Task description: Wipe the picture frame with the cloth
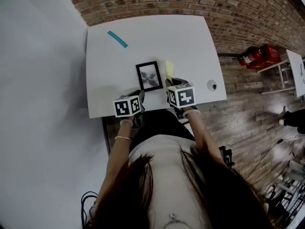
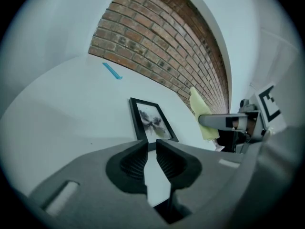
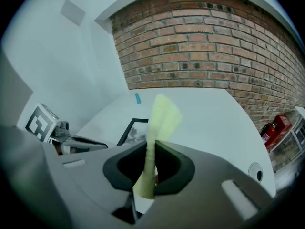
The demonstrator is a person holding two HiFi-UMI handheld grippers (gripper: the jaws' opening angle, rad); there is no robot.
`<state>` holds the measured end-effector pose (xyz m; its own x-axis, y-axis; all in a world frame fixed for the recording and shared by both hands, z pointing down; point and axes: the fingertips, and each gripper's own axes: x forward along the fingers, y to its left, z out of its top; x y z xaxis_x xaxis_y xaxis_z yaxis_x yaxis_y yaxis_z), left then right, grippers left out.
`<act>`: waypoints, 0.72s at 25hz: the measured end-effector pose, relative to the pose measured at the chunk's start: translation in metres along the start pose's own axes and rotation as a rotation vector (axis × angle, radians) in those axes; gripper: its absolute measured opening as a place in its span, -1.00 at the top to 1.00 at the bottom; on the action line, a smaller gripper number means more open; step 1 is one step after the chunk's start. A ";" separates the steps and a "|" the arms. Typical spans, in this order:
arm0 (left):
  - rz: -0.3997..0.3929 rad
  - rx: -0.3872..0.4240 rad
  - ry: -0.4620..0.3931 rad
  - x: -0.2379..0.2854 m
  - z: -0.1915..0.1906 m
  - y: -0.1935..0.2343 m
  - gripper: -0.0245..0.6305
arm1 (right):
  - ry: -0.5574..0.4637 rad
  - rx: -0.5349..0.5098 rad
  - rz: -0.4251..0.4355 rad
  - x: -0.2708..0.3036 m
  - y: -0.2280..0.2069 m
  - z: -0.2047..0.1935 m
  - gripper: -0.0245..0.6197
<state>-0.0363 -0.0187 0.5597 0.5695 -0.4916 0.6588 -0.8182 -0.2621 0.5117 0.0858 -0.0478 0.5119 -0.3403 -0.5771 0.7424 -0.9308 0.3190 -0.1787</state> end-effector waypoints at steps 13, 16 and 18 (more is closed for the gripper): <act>0.003 0.131 -0.109 -0.037 0.011 -0.002 0.86 | -0.004 -0.046 -0.070 -0.015 0.015 -0.014 0.82; 0.021 0.153 -0.143 -0.045 0.015 -0.003 0.93 | -0.020 -0.066 -0.077 -0.018 0.016 -0.010 0.82; 0.035 0.167 -0.159 -0.050 0.018 -0.004 0.93 | -0.030 -0.092 -0.080 -0.020 0.017 -0.006 0.82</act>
<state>-0.0631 -0.0080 0.5151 0.5316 -0.6243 0.5725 -0.8466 -0.3697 0.3830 0.0775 -0.0267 0.4981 -0.2702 -0.6251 0.7323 -0.9395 0.3376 -0.0584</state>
